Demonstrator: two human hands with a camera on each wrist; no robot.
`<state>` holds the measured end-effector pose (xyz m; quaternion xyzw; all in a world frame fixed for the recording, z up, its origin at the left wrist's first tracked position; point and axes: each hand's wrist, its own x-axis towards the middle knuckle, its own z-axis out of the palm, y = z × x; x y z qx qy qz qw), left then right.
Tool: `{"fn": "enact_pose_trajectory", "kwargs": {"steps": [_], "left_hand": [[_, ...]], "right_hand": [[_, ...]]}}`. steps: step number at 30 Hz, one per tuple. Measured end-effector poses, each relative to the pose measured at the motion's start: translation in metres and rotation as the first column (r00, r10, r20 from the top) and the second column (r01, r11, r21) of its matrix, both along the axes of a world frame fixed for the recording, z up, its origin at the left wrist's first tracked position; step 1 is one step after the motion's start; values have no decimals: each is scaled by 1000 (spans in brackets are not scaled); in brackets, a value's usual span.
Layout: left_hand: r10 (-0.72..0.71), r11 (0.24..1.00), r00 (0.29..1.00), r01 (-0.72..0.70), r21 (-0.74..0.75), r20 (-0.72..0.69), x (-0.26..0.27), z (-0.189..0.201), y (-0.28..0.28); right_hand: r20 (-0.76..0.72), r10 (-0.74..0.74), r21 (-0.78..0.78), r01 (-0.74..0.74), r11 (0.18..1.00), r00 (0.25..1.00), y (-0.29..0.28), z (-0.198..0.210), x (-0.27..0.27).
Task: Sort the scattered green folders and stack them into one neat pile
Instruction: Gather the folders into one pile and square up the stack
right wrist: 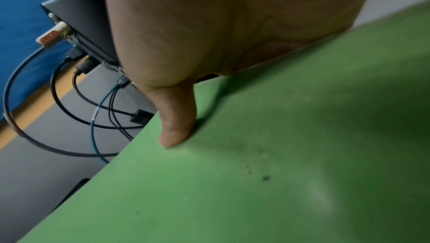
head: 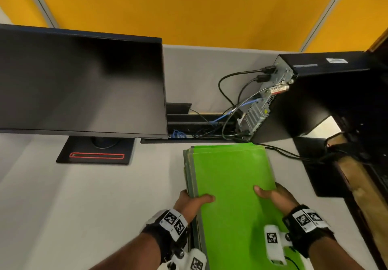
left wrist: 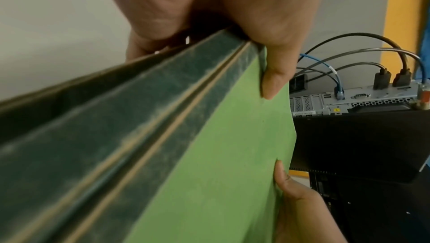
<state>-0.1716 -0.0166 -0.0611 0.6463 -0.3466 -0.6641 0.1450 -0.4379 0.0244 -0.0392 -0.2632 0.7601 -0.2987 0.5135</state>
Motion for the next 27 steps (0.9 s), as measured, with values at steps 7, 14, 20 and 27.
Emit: {"fn": "enact_pose_trajectory", "kwargs": {"steps": [7,14,20,27], "left_hand": [[-10,999,1000,10,33,3,-5,15,-18],[-117,975,992,125,183,-57,7,20,-22],[-41,973,997,54,223,-64,30,26,-17],[-91,992,996,93,91,-20,59,46,-12]], "right_hand": [[12,76,86,-76,993,997,-14,11,0],[-25,134,91,-132,987,991,-7,13,10],[48,96,6,-96,995,994,-2,25,31],[17,31,-115,-29,993,999,-7,16,48]]}}
